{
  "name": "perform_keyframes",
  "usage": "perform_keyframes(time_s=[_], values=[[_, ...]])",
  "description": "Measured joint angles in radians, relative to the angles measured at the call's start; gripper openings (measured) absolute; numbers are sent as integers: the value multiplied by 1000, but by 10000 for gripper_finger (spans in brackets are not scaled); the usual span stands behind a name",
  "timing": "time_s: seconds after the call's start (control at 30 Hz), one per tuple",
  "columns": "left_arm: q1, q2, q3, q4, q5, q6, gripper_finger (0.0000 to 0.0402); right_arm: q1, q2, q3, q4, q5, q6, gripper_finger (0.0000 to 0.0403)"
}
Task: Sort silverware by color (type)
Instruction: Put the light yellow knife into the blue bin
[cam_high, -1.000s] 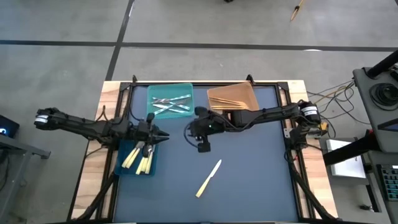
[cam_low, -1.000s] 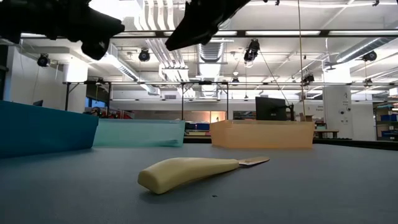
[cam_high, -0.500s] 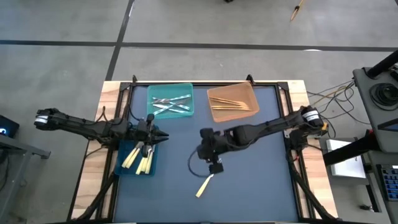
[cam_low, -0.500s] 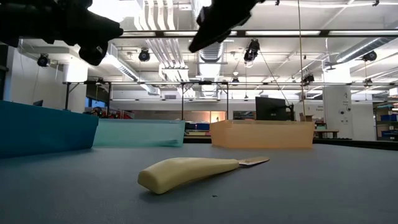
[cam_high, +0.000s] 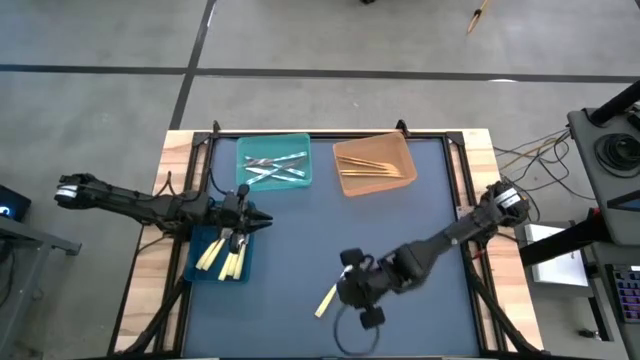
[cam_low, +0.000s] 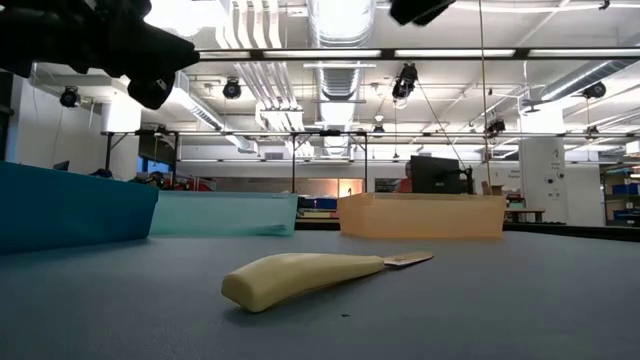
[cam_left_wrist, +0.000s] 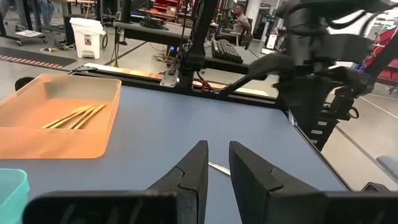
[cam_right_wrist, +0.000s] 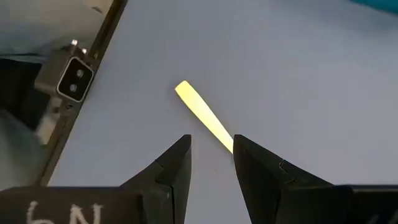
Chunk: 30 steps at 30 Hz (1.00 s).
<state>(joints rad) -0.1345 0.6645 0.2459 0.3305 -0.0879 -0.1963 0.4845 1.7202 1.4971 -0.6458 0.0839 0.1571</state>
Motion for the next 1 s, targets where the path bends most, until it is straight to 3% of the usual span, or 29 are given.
perform_keyframes(time_s=[0.2, 0.63, 0.8, 1.0], values=[[0, 3, 0, 9, 0, 1, 48, 76, 52, -3, 9, 200, -31, 109], [1, 6, 0, 72, -12, 1, 48, 38, 143, -4, 51, 205, -232, 140], [0, 15, 0, 139, -86, -66, 48, 36, 143, -4, 53, 205, -328, 141], [-13, 77, 0, 274, -95, -102, 48, 29, 143, -42, 56, 153, -312, 141]])
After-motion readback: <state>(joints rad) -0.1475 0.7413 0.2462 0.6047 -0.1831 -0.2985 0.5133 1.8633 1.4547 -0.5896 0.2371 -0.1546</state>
